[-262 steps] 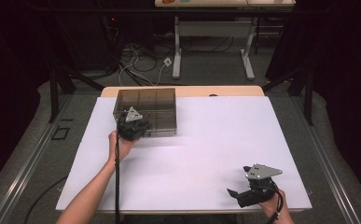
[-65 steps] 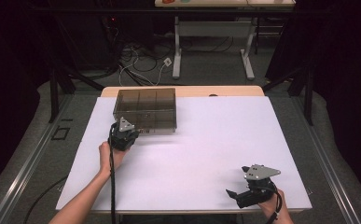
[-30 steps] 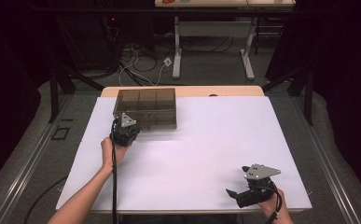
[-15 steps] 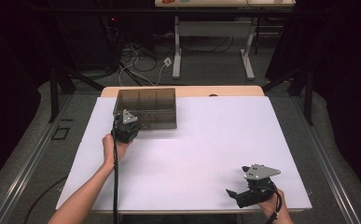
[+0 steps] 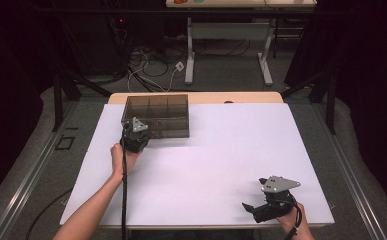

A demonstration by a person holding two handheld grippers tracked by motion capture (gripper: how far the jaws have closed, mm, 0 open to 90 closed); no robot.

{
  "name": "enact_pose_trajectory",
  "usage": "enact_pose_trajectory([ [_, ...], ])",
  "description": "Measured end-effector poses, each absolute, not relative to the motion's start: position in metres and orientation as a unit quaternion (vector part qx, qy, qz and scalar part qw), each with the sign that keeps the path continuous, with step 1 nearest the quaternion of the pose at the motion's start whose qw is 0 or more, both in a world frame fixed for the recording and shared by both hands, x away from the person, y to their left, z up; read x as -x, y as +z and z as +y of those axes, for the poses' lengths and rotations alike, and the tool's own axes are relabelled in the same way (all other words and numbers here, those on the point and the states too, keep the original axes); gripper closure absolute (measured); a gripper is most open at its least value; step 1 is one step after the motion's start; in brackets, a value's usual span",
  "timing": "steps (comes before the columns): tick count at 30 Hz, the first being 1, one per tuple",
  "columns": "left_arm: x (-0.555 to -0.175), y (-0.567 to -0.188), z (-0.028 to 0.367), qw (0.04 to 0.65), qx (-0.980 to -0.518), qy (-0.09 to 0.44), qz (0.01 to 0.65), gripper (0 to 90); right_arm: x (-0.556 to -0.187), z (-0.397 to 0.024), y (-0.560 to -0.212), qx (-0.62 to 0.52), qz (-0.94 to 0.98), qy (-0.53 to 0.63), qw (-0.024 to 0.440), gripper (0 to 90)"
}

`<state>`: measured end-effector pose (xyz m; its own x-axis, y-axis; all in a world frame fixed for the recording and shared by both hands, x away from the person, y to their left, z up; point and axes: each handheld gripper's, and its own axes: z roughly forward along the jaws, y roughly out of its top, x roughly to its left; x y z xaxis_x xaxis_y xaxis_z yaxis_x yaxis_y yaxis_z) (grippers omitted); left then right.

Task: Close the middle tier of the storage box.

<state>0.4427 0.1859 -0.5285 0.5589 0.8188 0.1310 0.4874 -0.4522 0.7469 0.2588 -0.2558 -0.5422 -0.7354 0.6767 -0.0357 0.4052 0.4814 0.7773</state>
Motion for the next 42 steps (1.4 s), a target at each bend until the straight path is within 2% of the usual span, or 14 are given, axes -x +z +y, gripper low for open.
enact_pose_trajectory([
  [26,-0.453,-0.531,0.183,0.342,-0.801,0.259,0.418,90.0,-0.258,-0.256,-0.542,-0.319,0.842,0.399,0.175,0.0],
  [42,-0.456,-0.532,0.186,0.336,-0.806,0.246,0.422,89.2,-0.259,-0.257,-0.542,-0.321,0.841,0.399,0.173,0.0],
])
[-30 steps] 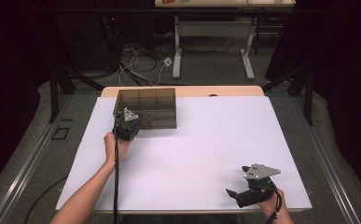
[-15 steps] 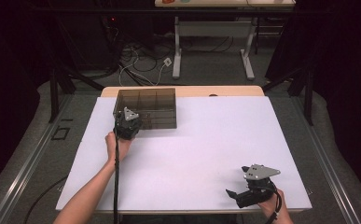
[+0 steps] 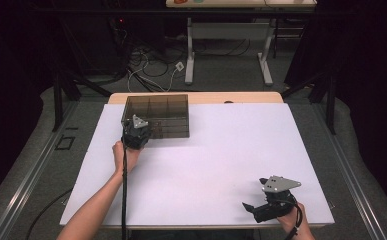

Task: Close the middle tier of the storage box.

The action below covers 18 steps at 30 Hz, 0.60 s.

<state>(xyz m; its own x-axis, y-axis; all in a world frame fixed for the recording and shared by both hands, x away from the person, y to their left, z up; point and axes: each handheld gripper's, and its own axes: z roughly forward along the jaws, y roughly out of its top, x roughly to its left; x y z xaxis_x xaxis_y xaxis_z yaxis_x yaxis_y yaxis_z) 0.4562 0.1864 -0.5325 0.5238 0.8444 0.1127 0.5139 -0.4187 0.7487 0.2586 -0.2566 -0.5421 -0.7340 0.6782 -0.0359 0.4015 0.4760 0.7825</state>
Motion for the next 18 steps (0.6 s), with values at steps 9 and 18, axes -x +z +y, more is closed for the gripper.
enact_pose_trajectory([
  [9,-0.446,-0.529,0.195,0.339,-0.818,0.224,0.407,65.1,-0.258,-0.257,-0.541,-0.323,0.842,0.396,0.173,0.0],
  [18,-0.436,-0.526,0.196,0.337,-0.827,0.212,0.398,36.1,-0.258,-0.258,-0.541,-0.321,0.843,0.396,0.173,0.0],
])
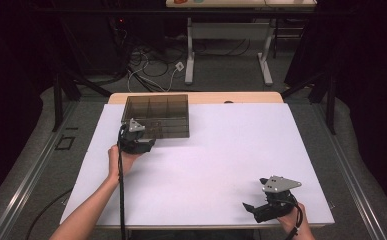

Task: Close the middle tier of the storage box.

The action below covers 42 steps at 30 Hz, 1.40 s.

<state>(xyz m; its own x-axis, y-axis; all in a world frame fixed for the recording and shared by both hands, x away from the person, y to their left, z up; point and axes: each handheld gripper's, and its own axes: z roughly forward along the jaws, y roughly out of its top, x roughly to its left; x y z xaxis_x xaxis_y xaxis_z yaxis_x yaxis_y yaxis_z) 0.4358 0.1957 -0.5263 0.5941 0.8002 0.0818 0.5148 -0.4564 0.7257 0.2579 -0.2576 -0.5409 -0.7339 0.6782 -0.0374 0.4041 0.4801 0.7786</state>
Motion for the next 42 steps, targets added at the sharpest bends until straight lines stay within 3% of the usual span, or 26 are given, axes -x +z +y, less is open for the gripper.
enact_pose_trajectory([
  [7,-0.423,-0.521,0.200,0.334,-0.830,0.206,0.396,17.0,-0.258,-0.257,-0.541,-0.320,0.843,0.396,0.174,0.0],
  [15,-0.407,-0.520,0.206,0.335,-0.831,0.213,0.388,7.5,-0.258,-0.257,-0.541,-0.320,0.845,0.393,0.170,0.0],
  [42,-0.350,-0.514,0.218,0.367,-0.831,0.215,0.358,0.1,-0.259,-0.257,-0.542,-0.321,0.844,0.395,0.170,0.0],
])
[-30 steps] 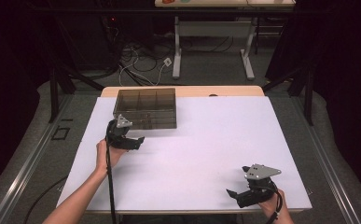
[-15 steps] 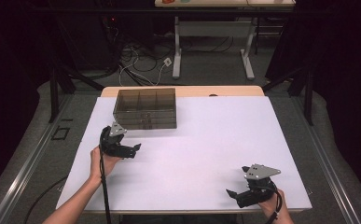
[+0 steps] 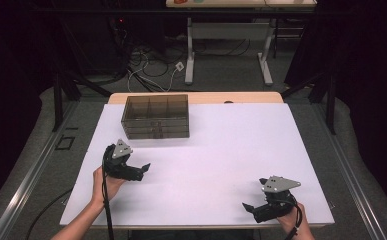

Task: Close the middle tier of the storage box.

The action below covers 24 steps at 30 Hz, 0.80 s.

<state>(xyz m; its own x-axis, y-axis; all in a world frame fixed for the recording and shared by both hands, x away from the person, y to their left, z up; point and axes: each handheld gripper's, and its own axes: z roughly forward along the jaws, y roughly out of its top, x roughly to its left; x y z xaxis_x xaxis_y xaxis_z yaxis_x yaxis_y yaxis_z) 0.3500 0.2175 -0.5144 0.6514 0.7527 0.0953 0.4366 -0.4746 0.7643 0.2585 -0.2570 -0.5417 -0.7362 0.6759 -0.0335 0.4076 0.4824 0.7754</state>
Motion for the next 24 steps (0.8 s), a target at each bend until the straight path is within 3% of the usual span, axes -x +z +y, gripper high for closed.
enact_pose_trajectory([
  [24,-0.305,-0.519,0.225,0.381,-0.831,0.211,0.346,0.1,-0.259,-0.256,-0.542,-0.323,0.844,0.392,0.172,0.0],
])
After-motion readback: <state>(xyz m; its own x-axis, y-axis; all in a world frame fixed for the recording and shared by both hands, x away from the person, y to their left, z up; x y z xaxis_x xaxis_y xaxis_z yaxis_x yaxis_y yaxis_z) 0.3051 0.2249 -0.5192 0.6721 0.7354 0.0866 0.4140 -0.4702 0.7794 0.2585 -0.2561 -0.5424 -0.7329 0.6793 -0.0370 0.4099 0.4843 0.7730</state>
